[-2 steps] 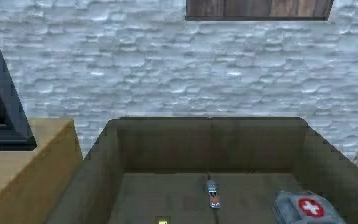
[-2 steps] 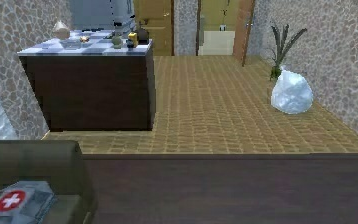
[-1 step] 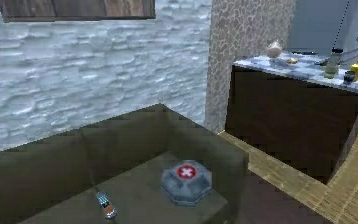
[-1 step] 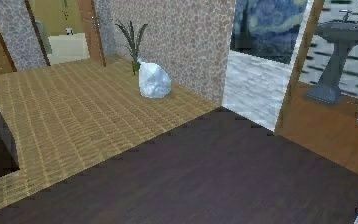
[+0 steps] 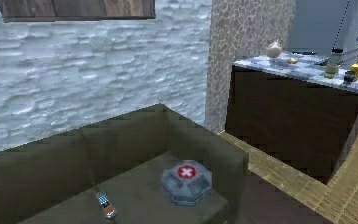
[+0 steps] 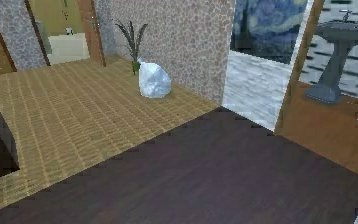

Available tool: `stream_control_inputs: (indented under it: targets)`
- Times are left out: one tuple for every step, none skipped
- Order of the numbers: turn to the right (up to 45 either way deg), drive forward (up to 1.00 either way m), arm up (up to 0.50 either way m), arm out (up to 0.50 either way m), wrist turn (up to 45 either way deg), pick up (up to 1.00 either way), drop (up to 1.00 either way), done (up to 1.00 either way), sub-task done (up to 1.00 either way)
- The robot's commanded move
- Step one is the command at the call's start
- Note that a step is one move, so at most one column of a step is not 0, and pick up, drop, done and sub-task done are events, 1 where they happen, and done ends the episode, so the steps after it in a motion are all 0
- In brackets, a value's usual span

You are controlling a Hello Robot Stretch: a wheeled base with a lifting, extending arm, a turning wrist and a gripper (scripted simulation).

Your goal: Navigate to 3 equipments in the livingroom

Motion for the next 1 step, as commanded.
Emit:
stream_control_inputs:
  targets:
    - [-45.0,0.00,0.00,0.00,0.0,0.00,0.00,0.00,0.00]
